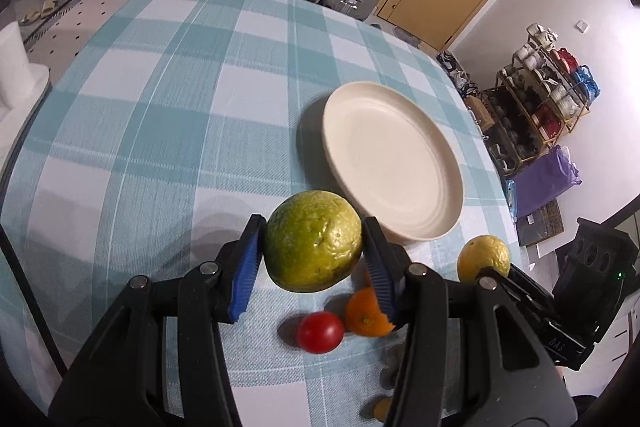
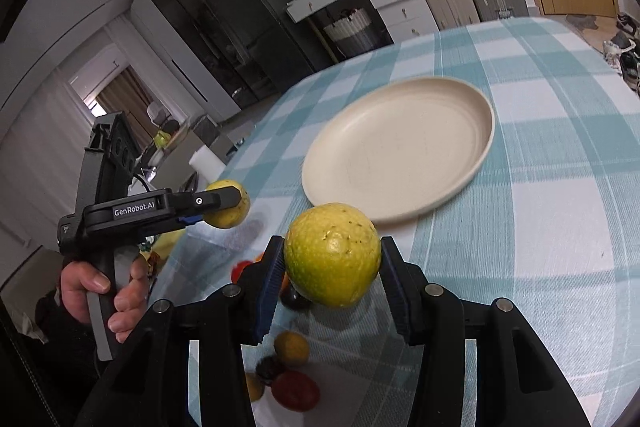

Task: Organize fruits
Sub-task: 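Carry the citrus with the right tool onto the cream plate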

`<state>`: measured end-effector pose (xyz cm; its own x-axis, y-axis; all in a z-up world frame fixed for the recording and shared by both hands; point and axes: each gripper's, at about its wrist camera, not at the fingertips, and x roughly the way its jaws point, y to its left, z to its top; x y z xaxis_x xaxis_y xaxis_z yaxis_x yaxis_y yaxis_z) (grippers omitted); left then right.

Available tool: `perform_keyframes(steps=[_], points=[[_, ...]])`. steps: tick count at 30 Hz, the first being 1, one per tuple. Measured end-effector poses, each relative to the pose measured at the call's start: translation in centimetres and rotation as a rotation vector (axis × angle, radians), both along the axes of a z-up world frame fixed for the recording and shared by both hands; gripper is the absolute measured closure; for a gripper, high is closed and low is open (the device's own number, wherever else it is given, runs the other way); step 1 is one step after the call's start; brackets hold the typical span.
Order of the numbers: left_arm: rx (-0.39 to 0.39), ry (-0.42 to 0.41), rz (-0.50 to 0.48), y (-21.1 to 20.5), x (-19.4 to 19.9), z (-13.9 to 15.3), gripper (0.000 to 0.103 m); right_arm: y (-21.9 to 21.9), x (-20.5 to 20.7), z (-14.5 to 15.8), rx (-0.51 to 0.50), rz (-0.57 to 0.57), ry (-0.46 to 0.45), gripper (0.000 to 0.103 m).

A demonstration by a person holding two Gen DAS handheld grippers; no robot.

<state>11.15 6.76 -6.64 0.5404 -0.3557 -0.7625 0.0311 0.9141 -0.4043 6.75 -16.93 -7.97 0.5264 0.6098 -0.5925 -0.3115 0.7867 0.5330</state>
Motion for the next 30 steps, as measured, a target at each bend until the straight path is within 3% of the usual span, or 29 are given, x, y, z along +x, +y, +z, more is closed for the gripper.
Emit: perform_keyframes(steps=[18,30], points=[[-0.010,-0.057,-0.107,-4.5,6.9,4.0,0.057,-2.6,5.8,4.8,-0.011,-0.044,-0.110,0.055],[-0.042,-0.007,-0.182,-8.4,14.0,2.5,0.057,-3.4,12.6,3.8,-0.028,-0.042,-0.088,0.055]])
